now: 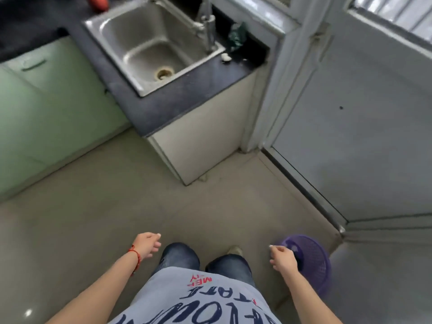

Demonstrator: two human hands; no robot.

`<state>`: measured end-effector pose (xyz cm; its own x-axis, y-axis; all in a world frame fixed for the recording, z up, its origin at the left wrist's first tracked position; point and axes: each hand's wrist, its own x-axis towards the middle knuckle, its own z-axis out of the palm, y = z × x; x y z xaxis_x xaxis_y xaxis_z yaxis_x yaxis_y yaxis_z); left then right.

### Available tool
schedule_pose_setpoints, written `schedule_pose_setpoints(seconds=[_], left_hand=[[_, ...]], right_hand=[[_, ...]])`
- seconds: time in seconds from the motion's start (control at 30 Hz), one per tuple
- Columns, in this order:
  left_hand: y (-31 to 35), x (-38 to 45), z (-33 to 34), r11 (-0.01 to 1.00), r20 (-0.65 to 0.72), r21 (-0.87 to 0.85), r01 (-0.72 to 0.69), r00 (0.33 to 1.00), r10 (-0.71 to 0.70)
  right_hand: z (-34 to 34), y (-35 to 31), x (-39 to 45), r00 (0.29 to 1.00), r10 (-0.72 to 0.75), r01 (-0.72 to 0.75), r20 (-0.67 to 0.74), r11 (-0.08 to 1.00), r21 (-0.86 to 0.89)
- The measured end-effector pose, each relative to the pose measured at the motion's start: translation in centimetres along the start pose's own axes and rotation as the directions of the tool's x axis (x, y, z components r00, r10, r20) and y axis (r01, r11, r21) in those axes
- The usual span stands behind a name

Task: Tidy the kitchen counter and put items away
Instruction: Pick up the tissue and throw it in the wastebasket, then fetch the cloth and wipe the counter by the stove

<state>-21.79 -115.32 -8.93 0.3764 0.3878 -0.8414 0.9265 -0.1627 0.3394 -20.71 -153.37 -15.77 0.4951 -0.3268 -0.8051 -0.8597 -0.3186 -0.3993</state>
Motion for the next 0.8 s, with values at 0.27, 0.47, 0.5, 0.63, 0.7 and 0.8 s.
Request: schedule_pose_setpoints(seconds=[0.27,0.47,0.5,0.63,0.7,0.8], left_hand=[[-10.6,0.9,-8.6,0.912,-0.06,-0.38,0.151,0.98,-0.187],[-18.6,2.0,-14.2,0.792,-0.061,-0.56,0.245,0.941,-0.334],[-19.7,1.9,-14.9,0.767,-0.051,-0.586,0.261,0.933,-0.357],[-22.8,1.7,-17.2,0.643,-0.007,-0.71,0.287,0.91,-0.414],[-23.7,1.6,-18.4,0.586,0.01,-0.758,0.286,0.904,-0.427],[-24.6,2.2,-20.4,0.475,0.026,-0.841,0.261,0.895,-0.446]], right_hand=[[11.5,-9.7,-0.5,0.973,-0.136,0.193,0.188,0.924,-0.33],[22.2,-15.6,-5.7,0.921,-0.198,0.348,0.335,0.804,-0.482],[23.8,-16.4,-6.3,0.911,-0.207,0.373,0.356,0.78,-0.502],[29.3,-19.2,-8.8,0.879,-0.234,0.444,0.415,0.717,-0.537],[31.9,-20.6,-9.8,0.864,-0.238,0.475,0.444,0.678,-0.56],[35.9,-22.6,-11.2,0.839,-0.206,0.506,0.503,0.634,-0.585]])
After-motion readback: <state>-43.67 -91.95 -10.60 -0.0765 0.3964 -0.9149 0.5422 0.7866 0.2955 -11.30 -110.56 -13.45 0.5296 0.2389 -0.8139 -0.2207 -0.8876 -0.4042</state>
